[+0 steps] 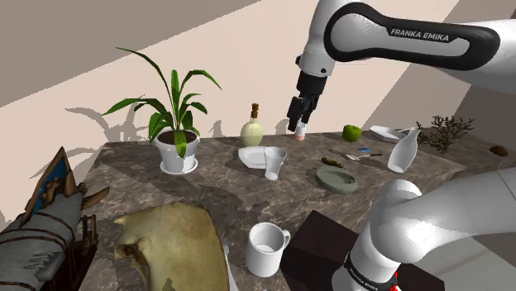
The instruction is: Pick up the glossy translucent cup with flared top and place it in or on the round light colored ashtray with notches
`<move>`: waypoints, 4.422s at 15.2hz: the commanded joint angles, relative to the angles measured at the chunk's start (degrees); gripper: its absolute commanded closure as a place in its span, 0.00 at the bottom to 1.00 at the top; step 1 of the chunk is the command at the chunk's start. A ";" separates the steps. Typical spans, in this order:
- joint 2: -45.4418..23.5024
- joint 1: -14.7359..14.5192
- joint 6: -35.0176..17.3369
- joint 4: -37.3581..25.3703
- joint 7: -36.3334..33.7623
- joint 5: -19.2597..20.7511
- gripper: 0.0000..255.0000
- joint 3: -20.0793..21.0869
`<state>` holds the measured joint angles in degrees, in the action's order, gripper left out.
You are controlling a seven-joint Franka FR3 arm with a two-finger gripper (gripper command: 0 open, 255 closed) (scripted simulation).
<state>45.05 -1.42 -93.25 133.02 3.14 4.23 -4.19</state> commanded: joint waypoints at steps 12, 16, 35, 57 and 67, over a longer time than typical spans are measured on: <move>-13.89 2.74 -21.85 7.80 -1.03 8.70 0.00 -0.27; -21.11 4.26 -29.45 8.08 -2.53 12.61 0.00 -0.42; -34.54 7.35 -43.43 8.41 -6.25 19.76 0.00 -1.51; -29.87 6.59 -34.77 4.12 -2.97 17.21 1.00 -1.27; -25.88 6.65 -28.40 1.24 0.08 16.08 1.00 -1.71</move>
<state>18.25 4.96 -121.81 133.70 2.57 20.20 -5.51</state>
